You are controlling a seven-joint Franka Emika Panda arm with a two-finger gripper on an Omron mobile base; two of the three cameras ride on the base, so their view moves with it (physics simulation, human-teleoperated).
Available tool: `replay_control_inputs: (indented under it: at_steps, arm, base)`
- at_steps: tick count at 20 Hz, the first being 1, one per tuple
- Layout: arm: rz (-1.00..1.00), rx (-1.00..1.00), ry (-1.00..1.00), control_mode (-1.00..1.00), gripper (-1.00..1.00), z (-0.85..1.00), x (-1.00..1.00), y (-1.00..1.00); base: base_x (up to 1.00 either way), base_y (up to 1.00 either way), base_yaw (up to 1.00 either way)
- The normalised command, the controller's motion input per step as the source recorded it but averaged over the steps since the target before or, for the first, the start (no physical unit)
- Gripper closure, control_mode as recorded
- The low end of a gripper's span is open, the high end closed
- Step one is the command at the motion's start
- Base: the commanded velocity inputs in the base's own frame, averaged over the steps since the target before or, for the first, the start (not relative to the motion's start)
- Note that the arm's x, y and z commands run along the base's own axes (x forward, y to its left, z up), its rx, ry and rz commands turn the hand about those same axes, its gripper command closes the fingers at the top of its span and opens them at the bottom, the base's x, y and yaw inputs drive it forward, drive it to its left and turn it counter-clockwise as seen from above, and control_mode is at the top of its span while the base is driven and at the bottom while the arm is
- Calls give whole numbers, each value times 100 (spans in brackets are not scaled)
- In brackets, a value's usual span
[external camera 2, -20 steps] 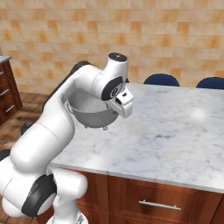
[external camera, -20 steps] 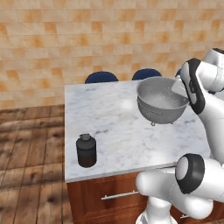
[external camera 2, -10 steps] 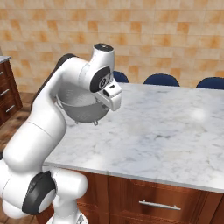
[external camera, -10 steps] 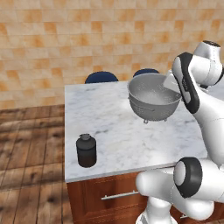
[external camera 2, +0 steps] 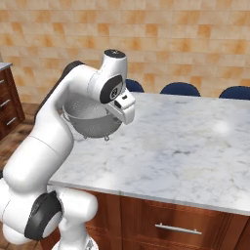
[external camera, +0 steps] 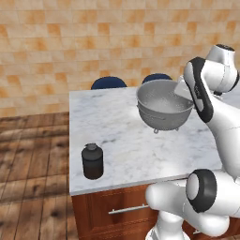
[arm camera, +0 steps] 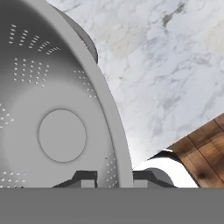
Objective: Pick the colander and jug and place them in the sink. Then turn on the water.
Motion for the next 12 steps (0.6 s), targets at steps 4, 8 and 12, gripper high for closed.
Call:
replay_control_inputs:
  at_steps: [4, 8, 12]
  arm:
    - [0, 0, 0, 100, 100, 0, 0, 0]
    - [0, 0, 0, 100, 100, 0, 0, 0]
    - [0, 0, 0, 100, 100, 0, 0, 0]
  base:
    - [-11, 4, 1]
    - [-94, 91, 42]
    - [-29, 78, 76]
